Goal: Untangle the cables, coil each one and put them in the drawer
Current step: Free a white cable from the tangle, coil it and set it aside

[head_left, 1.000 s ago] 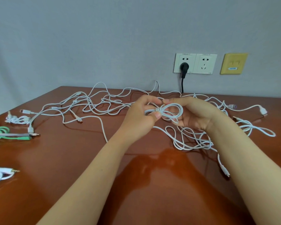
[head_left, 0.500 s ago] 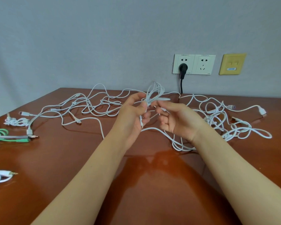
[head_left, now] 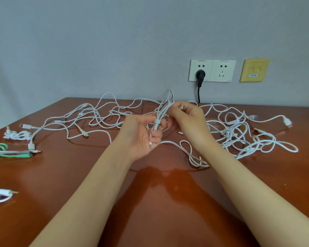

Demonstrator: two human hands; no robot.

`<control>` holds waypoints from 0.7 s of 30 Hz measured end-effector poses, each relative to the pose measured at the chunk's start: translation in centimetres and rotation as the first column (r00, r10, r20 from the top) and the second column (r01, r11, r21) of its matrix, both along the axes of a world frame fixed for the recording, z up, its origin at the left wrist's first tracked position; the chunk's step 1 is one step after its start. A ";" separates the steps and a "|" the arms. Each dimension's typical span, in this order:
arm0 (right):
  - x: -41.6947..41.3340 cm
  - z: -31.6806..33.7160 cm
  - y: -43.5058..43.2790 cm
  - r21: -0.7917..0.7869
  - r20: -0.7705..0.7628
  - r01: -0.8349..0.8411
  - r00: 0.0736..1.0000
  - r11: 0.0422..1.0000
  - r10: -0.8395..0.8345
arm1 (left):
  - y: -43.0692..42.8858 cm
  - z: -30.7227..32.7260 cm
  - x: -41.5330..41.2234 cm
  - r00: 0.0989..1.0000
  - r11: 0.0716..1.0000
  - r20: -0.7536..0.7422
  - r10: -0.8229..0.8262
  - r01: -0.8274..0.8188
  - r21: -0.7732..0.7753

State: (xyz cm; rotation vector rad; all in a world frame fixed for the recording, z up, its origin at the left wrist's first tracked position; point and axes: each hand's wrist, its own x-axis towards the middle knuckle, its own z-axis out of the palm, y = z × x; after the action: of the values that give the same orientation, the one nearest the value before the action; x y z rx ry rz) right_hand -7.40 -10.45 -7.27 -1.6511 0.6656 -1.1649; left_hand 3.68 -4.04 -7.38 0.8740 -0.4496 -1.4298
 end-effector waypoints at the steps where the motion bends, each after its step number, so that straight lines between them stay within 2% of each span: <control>1: -0.1 0.0 -0.2 -0.001 -0.011 -0.001 1.000 1.000 0.001 | 0.0 0.1 0.1 0.999 1.000 0.029 -0.016 0.016 0.014; 5: -0.2 0.1 -0.2 -0.026 -0.066 -0.001 0.998 1.000 -0.001 | 0.3 0.3 0.1 0.991 1.000 0.132 -0.013 0.010 0.020; 7: -0.1 0.2 -0.1 -0.024 -0.068 0.002 0.998 1.000 -0.003 | 0.0 0.4 -0.3 0.946 0.995 0.309 0.101 -0.095 -0.034; 8: -0.1 0.2 -0.1 -0.026 -0.071 0.002 0.997 1.000 -0.004 | -0.2 0.4 -0.6 0.879 0.982 0.438 0.190 -0.171 -0.083; 10: 0.1 0.0 -0.1 -0.045 -0.078 0.001 0.997 0.999 -0.004 | -0.5 0.0 -1.4 0.649 0.923 0.659 0.380 -0.317 -0.219; 11: 0.2 -0.1 0.0 -0.056 -0.078 -0.003 0.997 0.998 -0.002 | -0.7 -0.3 -1.6 0.539 0.885 0.709 0.455 -0.360 -0.294; 12: 0.3 -0.1 0.0 -0.067 -0.073 -0.005 0.997 0.998 0.000 | -0.8 -0.5 -1.7 0.467 0.855 0.725 0.506 -0.378 -0.354; 18: 1.0 0.4 0.8 -0.146 -0.081 -0.010 0.997 0.989 -0.002 | -0.1 -0.3 -2.1 0.175 0.789 0.799 0.575 -0.377 -0.485; 21: 1.0 0.3 0.8 -0.199 -0.115 -0.007 0.993 0.980 -0.017 | 0.2 -0.3 -1.9 0.027 0.807 0.837 0.546 -0.286 -0.517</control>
State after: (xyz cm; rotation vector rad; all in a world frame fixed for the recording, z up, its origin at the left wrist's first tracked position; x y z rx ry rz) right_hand -6.42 -9.63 -6.93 -1.8986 0.6427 -1.1767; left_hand 1.76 -3.85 -7.70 1.5618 -1.1825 0.0173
